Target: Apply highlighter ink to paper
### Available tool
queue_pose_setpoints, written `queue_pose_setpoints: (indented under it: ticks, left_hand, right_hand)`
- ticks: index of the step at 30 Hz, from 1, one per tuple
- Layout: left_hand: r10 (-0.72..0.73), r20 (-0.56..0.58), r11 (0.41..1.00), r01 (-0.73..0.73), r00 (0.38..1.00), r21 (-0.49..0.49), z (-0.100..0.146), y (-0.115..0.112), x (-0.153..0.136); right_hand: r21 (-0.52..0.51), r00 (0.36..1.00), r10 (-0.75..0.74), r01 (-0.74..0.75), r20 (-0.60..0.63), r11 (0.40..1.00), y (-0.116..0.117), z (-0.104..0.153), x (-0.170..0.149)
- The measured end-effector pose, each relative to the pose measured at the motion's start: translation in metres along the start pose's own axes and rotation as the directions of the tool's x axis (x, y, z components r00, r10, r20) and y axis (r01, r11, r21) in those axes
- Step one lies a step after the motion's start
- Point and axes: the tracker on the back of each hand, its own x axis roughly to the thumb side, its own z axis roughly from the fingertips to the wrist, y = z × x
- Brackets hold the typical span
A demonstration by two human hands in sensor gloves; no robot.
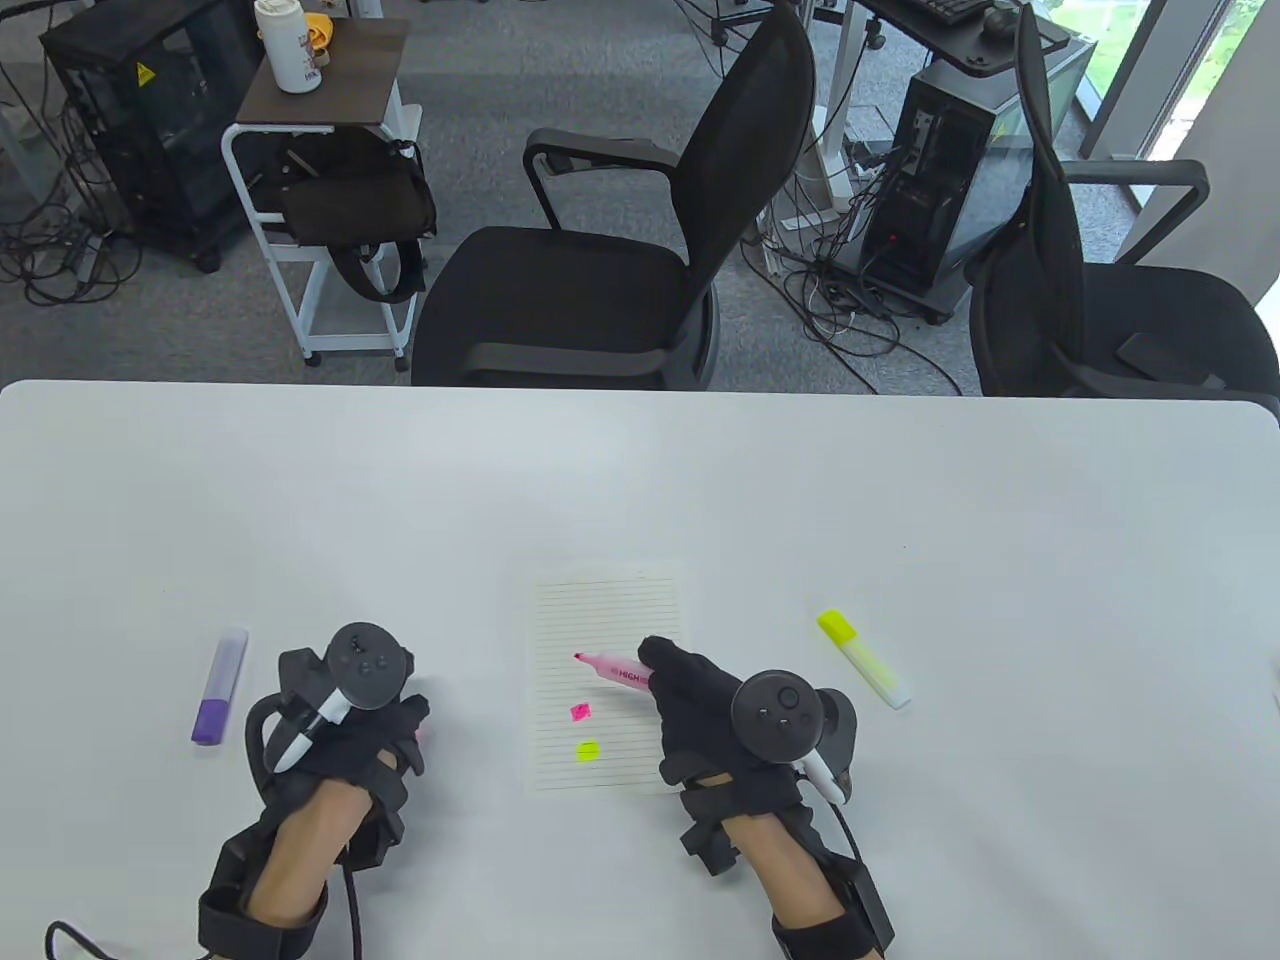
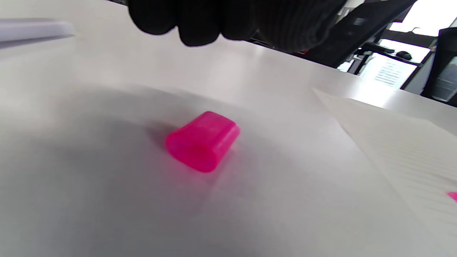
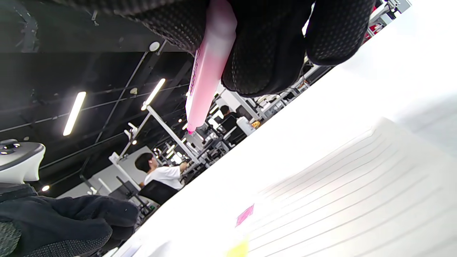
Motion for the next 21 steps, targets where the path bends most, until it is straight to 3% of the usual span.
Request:
queue_pose_setpoints:
  ticks: [7,19,21]
  left_hand:
    - [-0.108,-0.136,0.986,0.089,0.985,-0.14,-0.005,-0.015,-0.005]
    - [-0.288,-0.083,0.955,0.279,0.954,-0.105,-0.013,-0.032,0.02]
    - [-0.281,-0.077,0.953,0.269,0.956,-0.137,-0.015,-0.034,0.021]
  right_hand:
    - [0.022,1.0,0.007,-0.007,0.002,1.0,0.003,0.0,0.001]
    - [0.05,1.0,0.021,-0.021,0.004,0.999,0.007,0.0,0.004]
    - [0.052,1.0,0.022,-0.022,0.005,0.998,0.007,0.0,0.004]
